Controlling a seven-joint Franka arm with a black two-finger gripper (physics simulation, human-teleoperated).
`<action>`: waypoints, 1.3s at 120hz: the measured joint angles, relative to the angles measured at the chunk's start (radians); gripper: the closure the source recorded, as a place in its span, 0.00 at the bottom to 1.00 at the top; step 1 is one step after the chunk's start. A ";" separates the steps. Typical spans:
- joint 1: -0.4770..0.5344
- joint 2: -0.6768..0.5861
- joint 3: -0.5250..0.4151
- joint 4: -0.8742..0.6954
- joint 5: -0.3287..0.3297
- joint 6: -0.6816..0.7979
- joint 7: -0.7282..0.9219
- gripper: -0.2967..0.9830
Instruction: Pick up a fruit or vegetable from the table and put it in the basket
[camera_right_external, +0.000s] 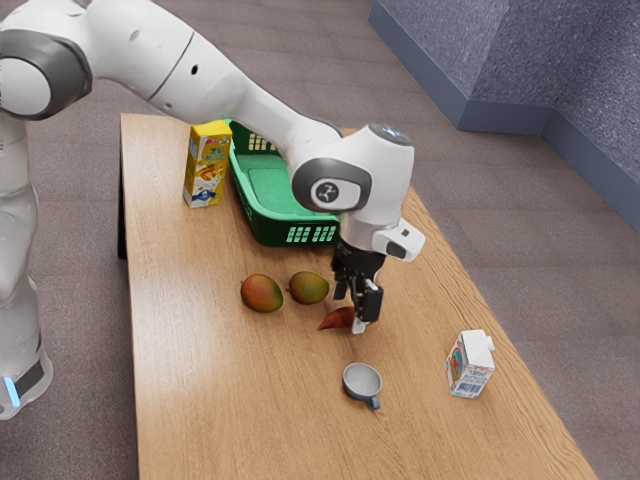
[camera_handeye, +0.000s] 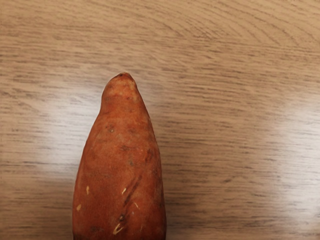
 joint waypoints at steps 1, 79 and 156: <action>0.001 0.001 0.000 0.000 0.000 0.001 0.000 0.23; 0.020 0.051 -0.009 -0.010 -0.001 0.067 -0.022 0.23; 0.027 0.051 -0.009 -0.018 0.006 0.082 -0.039 0.23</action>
